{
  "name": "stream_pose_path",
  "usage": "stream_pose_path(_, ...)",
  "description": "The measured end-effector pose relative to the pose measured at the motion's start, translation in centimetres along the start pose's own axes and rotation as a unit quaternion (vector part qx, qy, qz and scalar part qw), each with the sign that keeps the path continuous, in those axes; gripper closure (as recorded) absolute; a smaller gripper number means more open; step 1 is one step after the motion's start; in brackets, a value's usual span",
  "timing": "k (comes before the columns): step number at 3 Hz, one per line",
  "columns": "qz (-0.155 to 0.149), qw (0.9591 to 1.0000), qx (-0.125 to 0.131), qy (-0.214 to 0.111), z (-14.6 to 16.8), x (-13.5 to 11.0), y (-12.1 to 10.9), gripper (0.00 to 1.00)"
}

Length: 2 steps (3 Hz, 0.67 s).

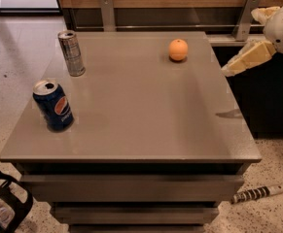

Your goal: Move orange near pepsi can

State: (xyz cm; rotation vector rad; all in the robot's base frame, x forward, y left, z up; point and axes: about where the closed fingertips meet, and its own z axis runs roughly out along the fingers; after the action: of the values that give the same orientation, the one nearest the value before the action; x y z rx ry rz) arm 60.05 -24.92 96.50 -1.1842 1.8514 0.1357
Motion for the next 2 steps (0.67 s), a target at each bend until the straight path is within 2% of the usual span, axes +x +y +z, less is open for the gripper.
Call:
stream_pose_path(1,0.034,0.9992,0.007,-0.022,2.8,0.8,-1.8,0.00)
stream_pose_path(2,0.067,0.9975,0.005,-0.020,5.7,1.1,-2.8,0.00)
